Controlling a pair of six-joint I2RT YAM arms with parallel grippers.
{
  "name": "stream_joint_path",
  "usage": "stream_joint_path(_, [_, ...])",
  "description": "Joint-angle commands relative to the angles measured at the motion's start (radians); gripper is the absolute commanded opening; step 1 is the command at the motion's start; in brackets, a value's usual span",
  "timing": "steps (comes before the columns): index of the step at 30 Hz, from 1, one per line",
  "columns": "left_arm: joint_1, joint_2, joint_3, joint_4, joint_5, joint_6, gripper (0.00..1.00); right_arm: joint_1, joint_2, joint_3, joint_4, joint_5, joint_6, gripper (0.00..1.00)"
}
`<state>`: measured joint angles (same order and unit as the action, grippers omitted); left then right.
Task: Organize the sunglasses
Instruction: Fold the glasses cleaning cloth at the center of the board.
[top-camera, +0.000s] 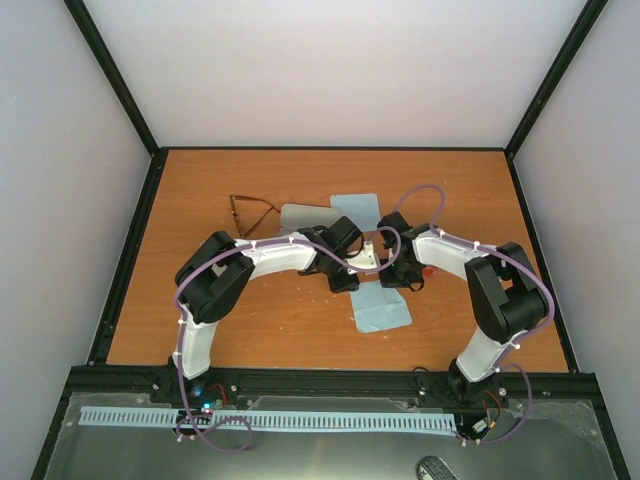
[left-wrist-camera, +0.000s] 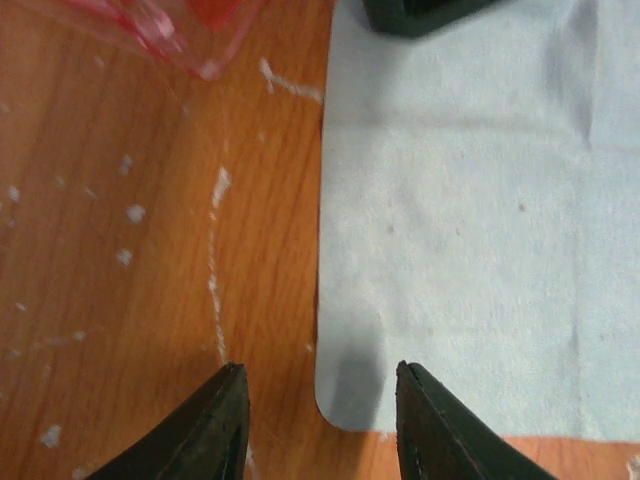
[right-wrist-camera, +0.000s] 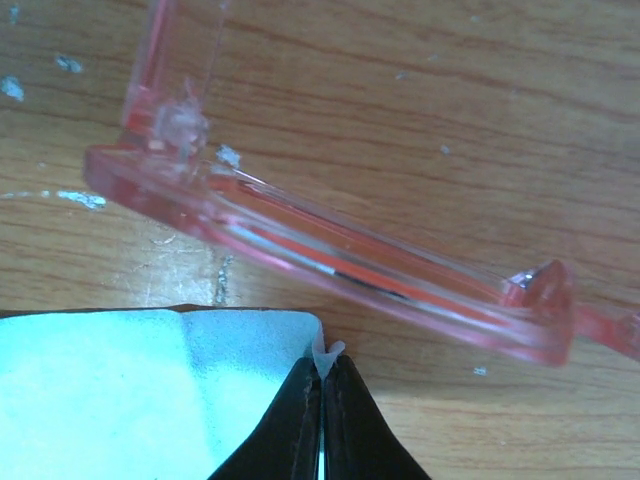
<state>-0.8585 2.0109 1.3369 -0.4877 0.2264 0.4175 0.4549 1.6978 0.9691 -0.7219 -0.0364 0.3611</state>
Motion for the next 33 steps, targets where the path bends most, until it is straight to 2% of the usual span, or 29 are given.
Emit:
stream_joint_path(1, [-0.020,0.035,-0.043,-0.131,-0.017,0.029,0.40,0.003,-0.024,-0.017,-0.003,0.012,0.027,0.03])
stream_joint_path(13, [-0.021,0.041,-0.081,-0.081,-0.039,0.019,0.36,0.004,-0.033,-0.018,0.016,-0.019,0.038,0.03])
stream_joint_path(22, [-0.020,0.063,-0.048,-0.091,-0.008,0.014,0.15,0.003,-0.036,-0.028,0.021,-0.024,0.040,0.03])
stream_joint_path(26, [-0.021,0.058,-0.047,-0.098,0.001,0.019,0.01,0.003,-0.037,-0.025,0.023,-0.023,0.043,0.03])
stream_joint_path(33, [-0.007,0.001,-0.055,-0.098,0.020,0.027,0.00,0.002,-0.041,-0.016,0.018,-0.008,0.043,0.03])
